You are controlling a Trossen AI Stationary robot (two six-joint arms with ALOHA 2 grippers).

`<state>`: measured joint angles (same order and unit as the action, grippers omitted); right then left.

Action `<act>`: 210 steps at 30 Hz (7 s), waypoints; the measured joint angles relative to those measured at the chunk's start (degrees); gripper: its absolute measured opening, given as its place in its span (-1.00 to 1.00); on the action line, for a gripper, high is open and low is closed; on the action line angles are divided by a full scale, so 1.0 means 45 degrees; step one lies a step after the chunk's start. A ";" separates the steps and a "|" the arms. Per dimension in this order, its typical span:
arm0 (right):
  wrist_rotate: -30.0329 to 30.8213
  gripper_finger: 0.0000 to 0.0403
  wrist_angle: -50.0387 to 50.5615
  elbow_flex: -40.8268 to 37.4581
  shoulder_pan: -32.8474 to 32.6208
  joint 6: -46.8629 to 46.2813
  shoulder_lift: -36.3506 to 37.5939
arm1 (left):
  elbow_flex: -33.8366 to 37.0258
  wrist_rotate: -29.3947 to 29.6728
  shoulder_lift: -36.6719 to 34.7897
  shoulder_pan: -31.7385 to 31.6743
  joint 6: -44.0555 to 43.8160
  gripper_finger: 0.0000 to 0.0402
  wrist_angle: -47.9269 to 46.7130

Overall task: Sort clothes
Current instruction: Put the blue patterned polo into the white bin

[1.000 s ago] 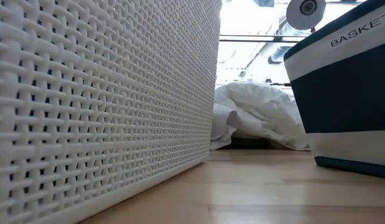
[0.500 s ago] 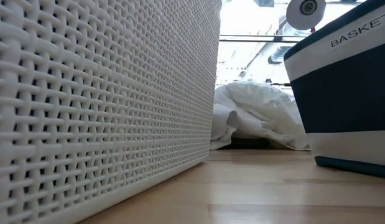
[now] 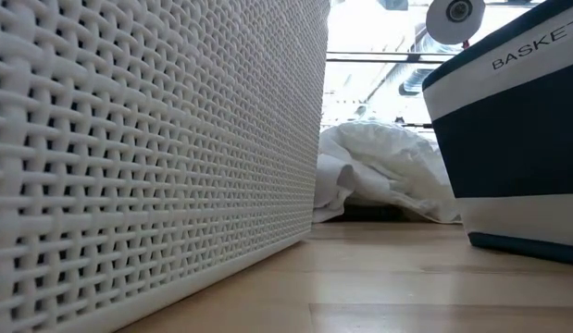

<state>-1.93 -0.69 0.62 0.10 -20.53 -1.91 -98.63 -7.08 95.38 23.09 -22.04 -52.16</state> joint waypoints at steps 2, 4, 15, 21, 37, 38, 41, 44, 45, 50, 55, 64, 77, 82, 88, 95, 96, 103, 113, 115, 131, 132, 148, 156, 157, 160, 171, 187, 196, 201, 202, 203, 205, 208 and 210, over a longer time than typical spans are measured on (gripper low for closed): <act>0.0000 -1.00 0.0002 0.0000 0.0005 -0.0002 0.0002 | -0.0585 0.0676 -0.0438 -0.0366 -0.0133 0.14 -0.0694; 0.0000 -1.00 0.0000 0.0000 0.0005 -0.0001 0.0000 | -0.0771 0.1154 -0.0850 -0.0874 -0.0274 0.15 -0.1344; 0.0000 -1.00 0.0001 0.0000 0.0004 -0.0003 0.0005 | 0.1302 -0.1870 -0.0889 -0.6862 -0.1569 0.15 -0.3235; 0.0000 -1.00 0.0000 0.0000 0.0000 -0.0003 0.0000 | 0.3227 -0.3244 -0.0992 -0.8752 -0.2661 0.15 -0.2978; 0.0000 -1.00 0.0000 0.0000 0.0001 -0.0003 0.0000 | 0.6807 -0.6278 -0.0997 -0.8480 -0.3755 0.15 -0.0199; 0.0000 -1.00 0.0000 0.0000 0.0005 -0.0003 0.0000 | 0.6954 -0.6346 -0.0997 -0.8367 -0.3755 0.15 0.0136; 0.0000 -1.00 0.0000 0.0000 0.0002 0.0000 0.0000 | 0.7175 -0.6601 -0.0997 -0.7977 -0.3755 0.10 0.1122; 0.0000 -1.00 0.0000 0.0000 0.0000 -0.0004 0.0000 | 0.7175 -0.6678 -0.0997 -0.7532 -0.3792 -0.15 0.1801; 0.0000 -1.00 0.0000 0.0000 0.0003 -0.0002 0.0000 | 0.7175 -0.6775 -0.0997 -0.7395 -0.3863 -0.30 0.2028; 0.0000 -1.00 0.0000 0.0000 0.0003 -0.0002 0.0000 | 0.6764 -0.7164 -0.0992 -0.6636 -0.3984 -0.93 0.2869; 0.0000 -1.00 0.0000 0.0000 0.0003 -0.0005 0.0000 | 0.5136 -0.7325 -0.1164 -0.6157 -0.3834 -0.99 0.2970; 0.0000 -1.00 0.0000 0.0000 0.0002 -0.0003 0.0000 | 0.2400 -0.7264 -0.2740 -0.5527 -0.3524 -1.00 0.2792; 0.0000 -1.00 0.0000 0.0000 0.0002 -0.0001 0.0000 | 0.1792 0.1708 -0.4883 0.0731 -0.5874 -1.00 -0.0340; 0.0000 -1.00 0.0000 0.0000 0.0001 -0.0004 0.0000 | 0.0135 0.5320 -0.5582 0.0074 -0.5097 -1.00 -0.1642; 0.0000 -1.00 0.0000 0.0000 0.0003 -0.0004 0.0000 | 0.0662 0.6006 -0.5787 -0.3507 -0.6116 -1.00 -0.8672; 0.0000 -1.00 0.0000 0.0000 0.0002 0.0000 -0.0036 | 0.4296 0.3658 -0.6420 -0.7521 -0.4755 -0.98 -0.6128; -0.0003 -1.00 0.0000 0.0000 0.0002 -0.0002 -0.0053 | 0.4645 0.3662 -0.6325 -0.7895 -0.4517 -0.97 -0.5964; -0.0004 -1.00 0.0000 0.0000 0.0004 -0.0004 -0.0078 | 0.7172 0.0599 -0.6141 -1.0387 -0.3639 -0.67 -0.4325; -0.0005 -1.00 0.0000 0.0000 0.0004 0.0000 -0.0078 | 1.0332 -0.3455 -0.6146 -1.0760 -0.4858 -0.14 -0.1792; -0.0005 -1.00 0.0000 -0.0002 0.0003 -0.0002 -0.0078 | 1.0932 -0.4326 -0.6140 -1.0593 -0.5196 -0.09 -0.1508; -0.0004 -1.00 0.0000 0.0000 0.0001 -0.0001 -0.0078 | 1.1019 -0.7096 -0.6145 -0.7812 -0.5178 -0.94 -0.0064; -0.0005 -1.00 0.0000 -0.0005 0.0005 0.0000 -0.0078 | 1.0750 -0.7204 -0.6141 -0.7586 -0.5070 -0.94 -0.0088; -0.0005 -1.00 0.0000 -0.0004 0.0000 -0.0001 -0.0078 | 0.6364 -0.7425 -0.6201 -0.4762 -0.4603 -1.00 -0.1795; 0.0000 -1.00 0.0005 -0.0005 0.0005 -0.0004 -0.0083 | 0.4964 -0.5829 -0.6231 -0.4292 -0.3743 -1.00 -0.3277; -0.0005 -1.00 0.0005 -0.0005 0.0000 -0.0004 -0.0083 | 0.4895 -0.5800 -0.6250 -0.4183 -0.3745 -1.00 -0.3509; 0.0000 -1.00 0.0005 0.0000 0.0005 -0.0002 -0.0083 | 0.4790 -0.5782 -0.6293 -0.3600 -0.4137 -1.00 -0.4275; -0.0002 -1.00 0.0005 -0.0005 0.0002 0.0000 -0.0083 | 0.5290 -0.2559 -0.6281 0.1443 -0.8600 -1.00 -0.2371; -0.0002 -1.00 0.0003 -0.0002 0.0003 0.0000 -0.0083 | 0.5290 0.0648 -0.0102 0.6087 -0.8964 -1.00 0.0193; 0.0000 -1.00 0.0005 -0.0005 0.0005 0.0000 -0.0083 | 0.5217 -0.0126 0.3852 0.4802 -0.7635 -1.00 0.0638; 0.0000 -1.00 0.0000 -0.0002 0.0004 -0.0001 -0.0078 | 0.5130 -0.1336 0.4731 0.3797 -0.6396 -1.00 0.1180; 0.0000 -1.00 0.0005 -0.0005 0.0003 -0.0003 -0.0078 | 0.5130 -0.1427 0.4749 0.3666 -0.6073 -1.00 0.1180; -0.0001 -1.00 0.0004 -0.0003 0.0001 -0.0001 -0.0080 | 0.5130 -0.1485 0.4764 0.3521 -0.5750 -1.00 0.1165; 0.0000 -1.00 0.0001 -0.0005 0.0000 -0.0001 -0.0083 | 0.5146 -0.1587 0.4648 0.3227 -0.5408 -0.99 0.1136; 0.0000 -1.00 0.0005 -0.0001 0.0004 -0.0004 -0.0082 | 0.5217 -0.0994 0.4111 0.2789 -0.4802 -0.94 0.0898; 0.0000 -1.00 0.0002 -0.0004 0.0003 0.0000 -0.0083 | 0.5207 -0.0390 0.3593 0.2538 -0.4624 -0.87 0.0725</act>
<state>-1.93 -0.68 0.60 0.11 -20.53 -2.28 -75.20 -8.84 111.55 34.51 -42.85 -48.90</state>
